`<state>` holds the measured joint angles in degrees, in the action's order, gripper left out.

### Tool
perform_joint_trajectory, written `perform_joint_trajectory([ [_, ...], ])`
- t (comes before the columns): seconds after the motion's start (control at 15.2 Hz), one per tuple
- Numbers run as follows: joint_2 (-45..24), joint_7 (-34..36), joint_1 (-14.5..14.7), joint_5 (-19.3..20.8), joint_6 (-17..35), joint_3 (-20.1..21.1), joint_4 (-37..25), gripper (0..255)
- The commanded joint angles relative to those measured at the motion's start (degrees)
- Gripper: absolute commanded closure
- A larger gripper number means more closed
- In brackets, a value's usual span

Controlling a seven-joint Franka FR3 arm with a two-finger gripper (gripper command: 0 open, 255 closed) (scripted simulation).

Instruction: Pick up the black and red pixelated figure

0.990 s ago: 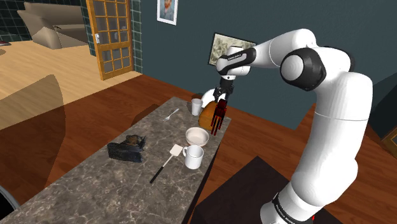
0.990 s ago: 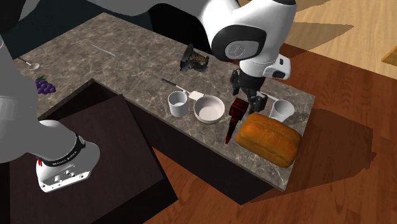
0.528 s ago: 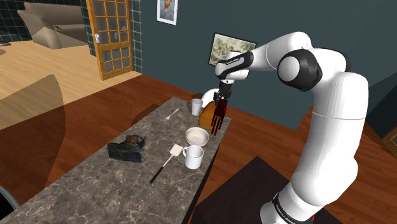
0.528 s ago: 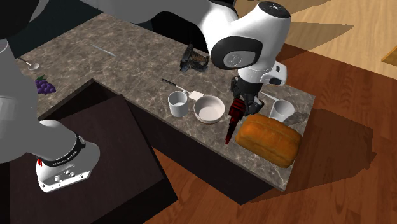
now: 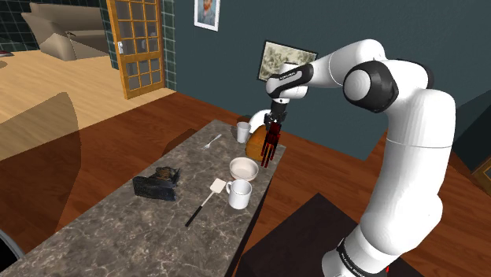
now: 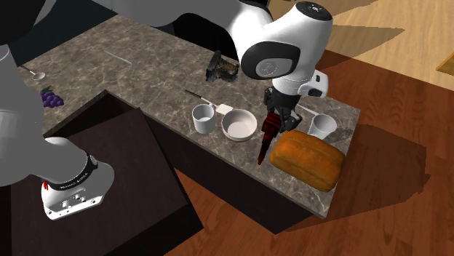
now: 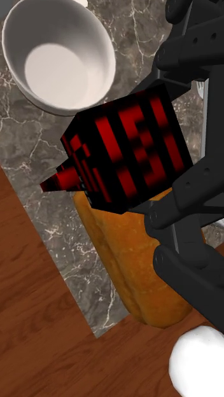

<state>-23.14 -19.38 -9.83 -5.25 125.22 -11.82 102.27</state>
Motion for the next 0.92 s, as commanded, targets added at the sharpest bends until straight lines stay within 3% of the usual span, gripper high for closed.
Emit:
perform_joint_trajectory([
  [0.0,0.38,0.04,0.01,0.14,-0.68,-0.08,-0.18,255],
  [0.86,4.33,0.72,0.27,1.25,-9.21,-0.55,-4.85,255],
])
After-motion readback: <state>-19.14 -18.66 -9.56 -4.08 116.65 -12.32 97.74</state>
